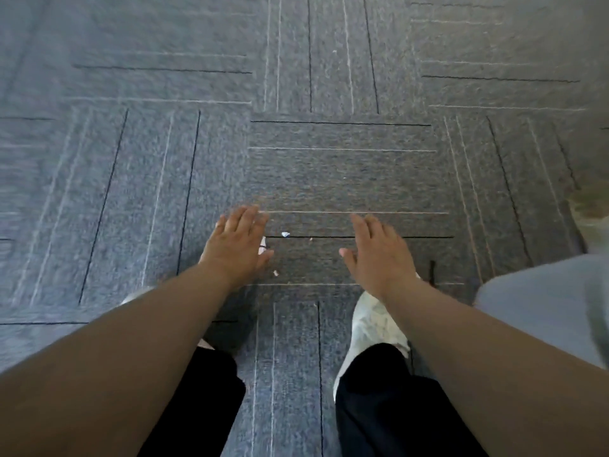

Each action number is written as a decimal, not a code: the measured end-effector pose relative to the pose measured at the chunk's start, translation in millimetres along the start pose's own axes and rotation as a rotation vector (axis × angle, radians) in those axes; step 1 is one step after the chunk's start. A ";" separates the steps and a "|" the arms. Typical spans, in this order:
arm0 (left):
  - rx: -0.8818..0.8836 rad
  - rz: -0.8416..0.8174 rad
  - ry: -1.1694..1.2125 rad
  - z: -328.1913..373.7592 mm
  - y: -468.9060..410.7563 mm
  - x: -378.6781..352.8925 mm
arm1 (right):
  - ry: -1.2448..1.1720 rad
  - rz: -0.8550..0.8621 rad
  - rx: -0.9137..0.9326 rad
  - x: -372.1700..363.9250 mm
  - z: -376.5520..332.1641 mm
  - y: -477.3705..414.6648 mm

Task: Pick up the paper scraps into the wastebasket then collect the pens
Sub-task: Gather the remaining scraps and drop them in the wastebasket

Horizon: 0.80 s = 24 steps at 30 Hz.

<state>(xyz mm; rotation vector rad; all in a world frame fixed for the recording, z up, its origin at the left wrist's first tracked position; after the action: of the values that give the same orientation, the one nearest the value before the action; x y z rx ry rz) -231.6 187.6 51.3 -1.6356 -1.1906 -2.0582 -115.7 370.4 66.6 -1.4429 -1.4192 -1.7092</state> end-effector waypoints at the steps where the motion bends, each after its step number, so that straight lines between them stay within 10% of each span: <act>1: 0.020 -0.020 0.028 -10.6 -1.2 -13.6 | 0.001 -0.036 0.021 -13.9 -10.5 -8.1; 9: 0.056 -0.181 0.183 -50.7 -29.2 -108.9 | -0.025 -0.264 0.110 -108.6 -44.8 -74.3; 15: -0.061 -0.069 0.163 -52.8 -71.9 -127.6 | 0.042 -0.134 0.181 -134.5 -54.9 -135.6; 24: -0.239 -0.181 0.068 -36.5 -80.4 -147.2 | -0.188 -0.142 -0.265 -173.6 -41.2 -80.2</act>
<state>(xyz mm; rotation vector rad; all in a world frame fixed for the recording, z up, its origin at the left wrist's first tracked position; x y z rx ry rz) -258.9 171.0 -117.3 -1.5924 -1.1448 -2.4316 -144.9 318.1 -119.5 -1.7201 -1.4644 -1.9535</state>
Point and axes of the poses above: each hand's wrist, its own y-axis away from the middle knuckle, its own x-axis out of the back of the hand, z = x × y, the point moved 4 cm from there along -y, towards the middle knuckle
